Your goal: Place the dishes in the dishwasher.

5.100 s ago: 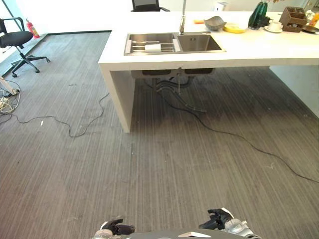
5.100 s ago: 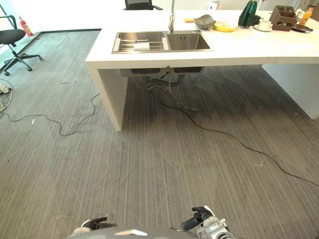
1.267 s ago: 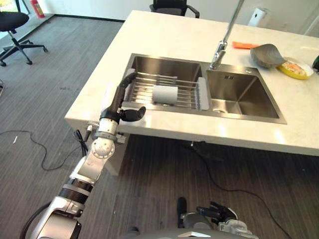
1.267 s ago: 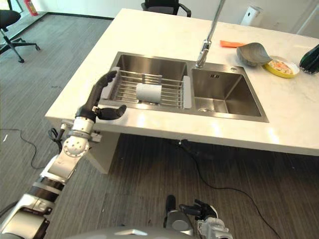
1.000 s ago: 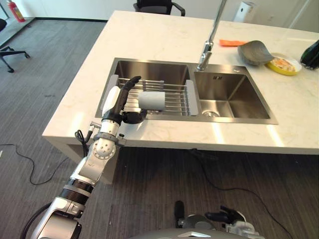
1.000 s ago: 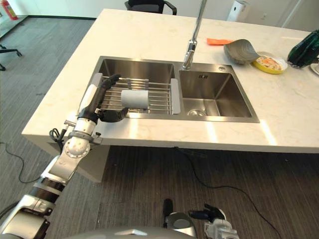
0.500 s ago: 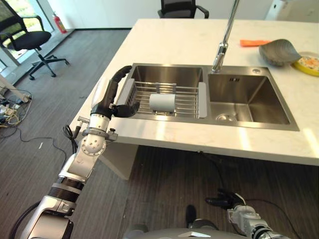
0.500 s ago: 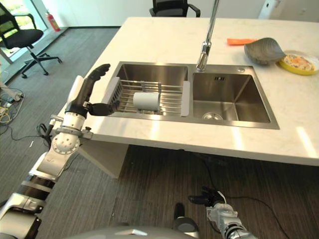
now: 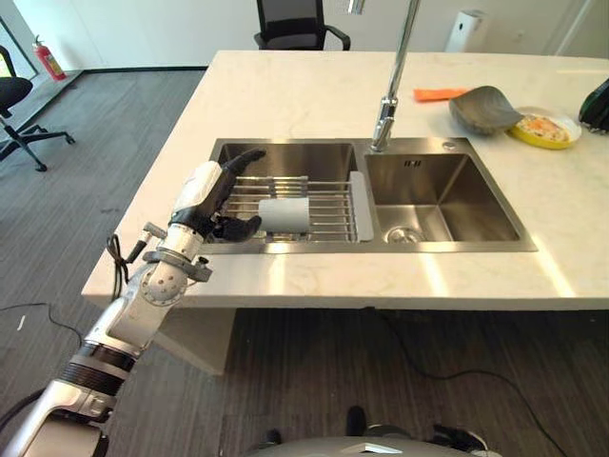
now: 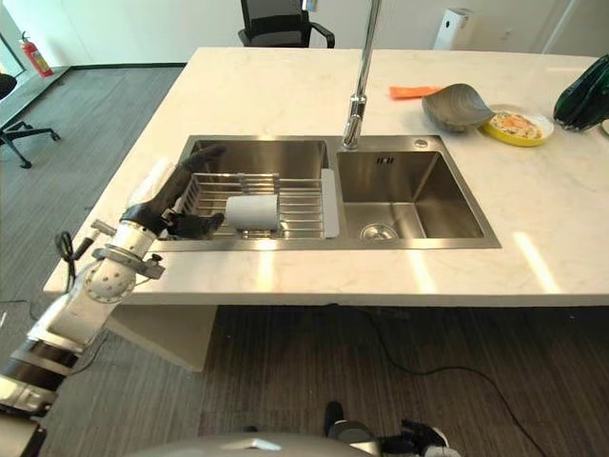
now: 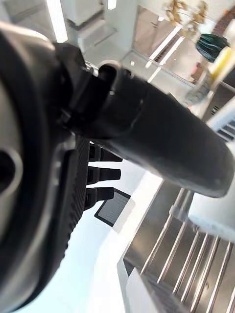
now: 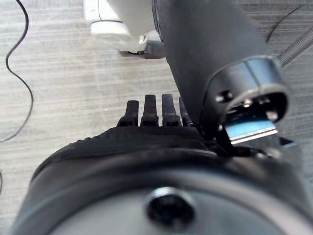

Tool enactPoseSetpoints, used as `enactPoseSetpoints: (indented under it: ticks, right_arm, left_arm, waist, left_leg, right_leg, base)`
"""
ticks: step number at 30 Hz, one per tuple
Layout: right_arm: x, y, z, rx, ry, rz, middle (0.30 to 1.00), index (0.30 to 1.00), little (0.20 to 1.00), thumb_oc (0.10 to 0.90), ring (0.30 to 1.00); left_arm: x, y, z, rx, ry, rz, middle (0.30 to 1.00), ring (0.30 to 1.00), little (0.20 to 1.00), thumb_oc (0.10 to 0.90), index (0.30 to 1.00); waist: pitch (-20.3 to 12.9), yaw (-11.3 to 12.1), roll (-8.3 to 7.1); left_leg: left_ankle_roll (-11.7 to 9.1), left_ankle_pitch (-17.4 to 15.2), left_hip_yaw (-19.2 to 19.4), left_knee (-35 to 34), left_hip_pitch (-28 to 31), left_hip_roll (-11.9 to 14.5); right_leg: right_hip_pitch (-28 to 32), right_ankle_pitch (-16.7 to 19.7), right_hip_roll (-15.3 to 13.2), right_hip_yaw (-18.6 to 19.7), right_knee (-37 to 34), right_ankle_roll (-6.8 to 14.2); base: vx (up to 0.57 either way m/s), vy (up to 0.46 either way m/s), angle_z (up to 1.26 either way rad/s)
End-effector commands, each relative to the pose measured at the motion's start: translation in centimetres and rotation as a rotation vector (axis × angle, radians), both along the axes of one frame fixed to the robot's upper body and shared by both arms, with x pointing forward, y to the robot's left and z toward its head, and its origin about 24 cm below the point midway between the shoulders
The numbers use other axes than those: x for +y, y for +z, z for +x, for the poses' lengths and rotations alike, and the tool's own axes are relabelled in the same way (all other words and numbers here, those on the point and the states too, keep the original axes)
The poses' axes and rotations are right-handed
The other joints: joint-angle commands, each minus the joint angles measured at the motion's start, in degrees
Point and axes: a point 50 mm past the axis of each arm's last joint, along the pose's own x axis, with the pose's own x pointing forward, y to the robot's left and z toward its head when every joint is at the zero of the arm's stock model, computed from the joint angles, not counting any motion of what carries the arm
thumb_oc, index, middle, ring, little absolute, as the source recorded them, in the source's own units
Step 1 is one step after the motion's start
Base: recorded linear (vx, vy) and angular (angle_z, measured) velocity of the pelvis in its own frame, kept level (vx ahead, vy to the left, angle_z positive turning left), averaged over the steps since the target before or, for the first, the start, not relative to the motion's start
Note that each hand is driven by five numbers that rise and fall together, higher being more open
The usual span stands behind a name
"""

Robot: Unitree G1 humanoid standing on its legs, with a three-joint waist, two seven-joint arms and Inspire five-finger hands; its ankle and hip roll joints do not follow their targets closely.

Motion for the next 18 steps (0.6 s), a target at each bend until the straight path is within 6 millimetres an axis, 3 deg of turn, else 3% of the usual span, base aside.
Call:
enactPoseSetpoints:
  ticks: [1, 10, 18]
  right_arm:
    - [0.6, 0.6, 4.0, -0.080, 0.106, -0.001, 0.900, 0.900, 0.900, 0.800, 0.900]
    - [0.9, 0.8, 4.8, -0.095, 0.144, 0.007, 0.900, 0.900, 0.900, 0.800, 0.900]
    - [1.5, 0.2, 3.3, -0.046, 0.140, 0.020, 0.900, 0.900, 0.900, 0.800, 0.900]
  left_arm:
    - [-3.0, 5.6, 0.6, -0.222, -0.144, 0.132, 0.900, 0.900, 0.900, 0.800, 0.900]
    - [-4.0, 5.2, 2.7, -0.168, -0.149, 0.197, 0.900, 0.900, 0.900, 0.800, 0.900]
    - [-4.5, 3.5, 4.7, -0.099, -0.088, 0.225, 0.900, 0.900, 0.900, 0.800, 0.900]
  waist:
    - [-3.21, 0.12, -2.01]
    - [-3.13, -1.01, -1.84]
    - [-3.17, -2.77, -1.32]
  left_leg:
    - [-2.87, -1.52, 1.73, 0.28, 0.05, -0.59]
    - [-2.66, -2.70, 3.23, 0.28, 0.99, -0.66]
    - [-2.18, -3.69, 4.43, 0.28, 2.07, -1.02]
  right_leg:
    - [2.61, -8.41, -1.88, -1.01, 0.80, 5.08]
    - [2.67, -7.96, -2.46, -0.92, 0.80, 6.08]
    - [2.97, -7.72, -2.97, 0.06, 0.80, 6.54]
  base:
    - [0.02, 0.019, -0.05]
    - [0.01, 0.018, -0.03]
    - [0.01, 0.029, -0.11]
